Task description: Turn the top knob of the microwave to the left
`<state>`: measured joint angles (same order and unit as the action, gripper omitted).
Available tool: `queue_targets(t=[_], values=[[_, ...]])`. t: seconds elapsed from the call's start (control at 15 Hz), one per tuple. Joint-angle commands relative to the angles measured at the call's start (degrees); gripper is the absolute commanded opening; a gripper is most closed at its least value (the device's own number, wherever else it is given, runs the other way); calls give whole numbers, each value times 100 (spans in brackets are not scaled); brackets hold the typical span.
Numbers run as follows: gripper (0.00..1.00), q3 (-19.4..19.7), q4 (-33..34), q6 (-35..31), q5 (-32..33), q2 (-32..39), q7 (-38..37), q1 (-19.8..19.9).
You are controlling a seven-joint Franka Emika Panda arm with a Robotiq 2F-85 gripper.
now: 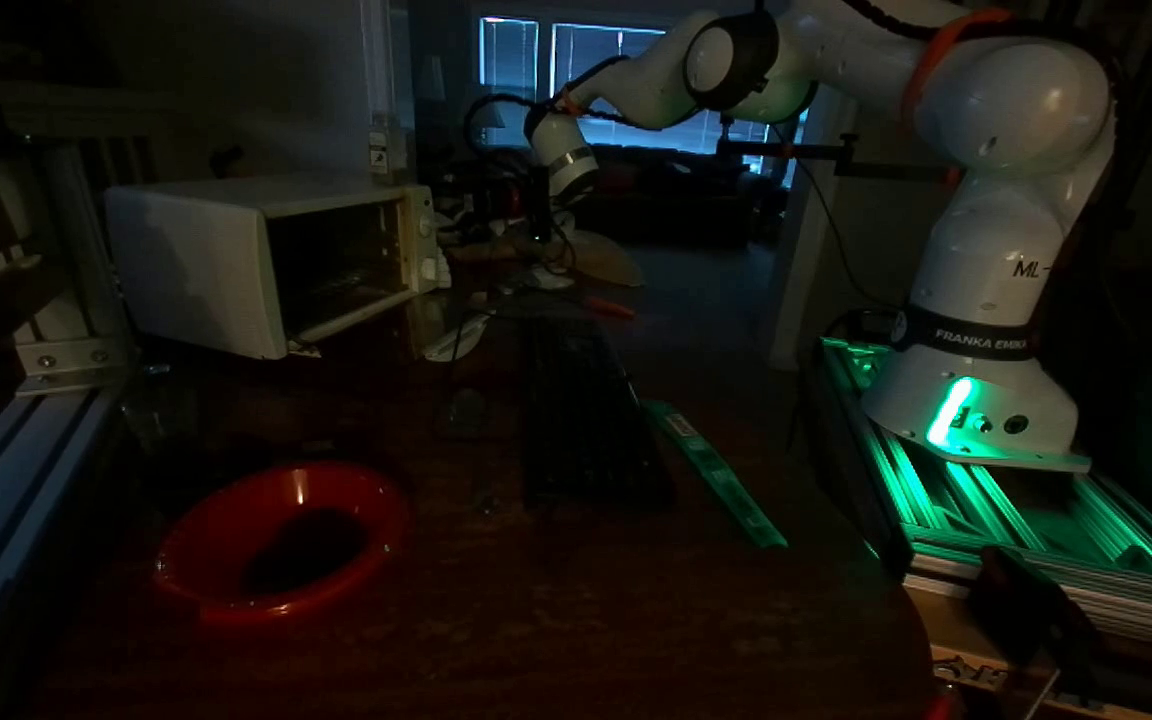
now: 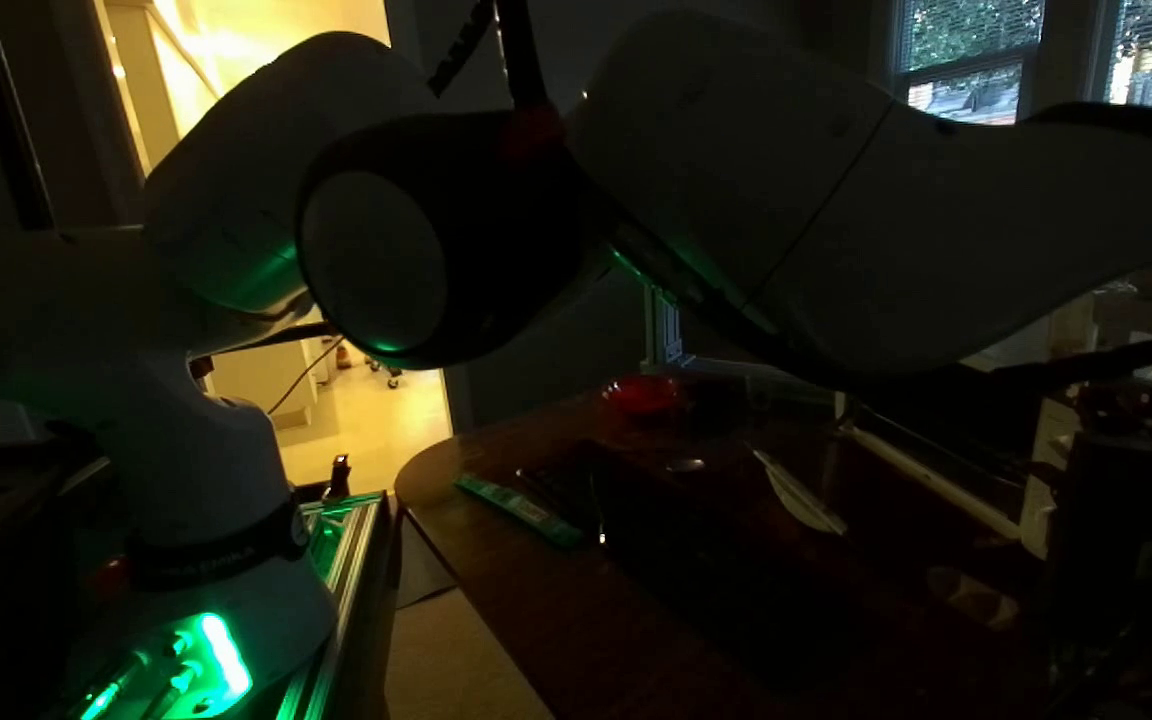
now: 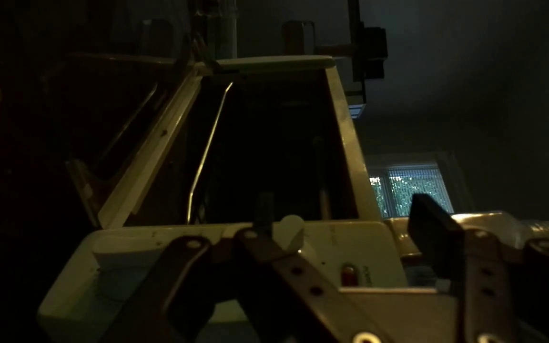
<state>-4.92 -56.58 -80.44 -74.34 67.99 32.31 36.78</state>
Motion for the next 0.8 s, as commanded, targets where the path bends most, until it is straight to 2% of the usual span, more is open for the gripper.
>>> queue_targets(t=[0.0, 0.13, 0.2, 0.27, 0.33, 0.4, 0.53, 0.6, 0.73], values=[[73, -117, 498, 257, -59, 346, 62, 127], [76, -137, 589, 323, -39, 405, 75, 165], [73, -134, 633, 361, -22, 430, 74, 179], [80, -131, 674, 392, -15, 465, 58, 191], [78, -133, 709, 435, -15, 500, 40, 205], [80, -128, 750, 451, -10, 539, 29, 209], [76, -124, 822, 464, -4, 619, 6, 212], [71, -124, 859, 461, -5, 657, 25, 211], [70, -144, 966, 448, -34, 746, 9, 204]])
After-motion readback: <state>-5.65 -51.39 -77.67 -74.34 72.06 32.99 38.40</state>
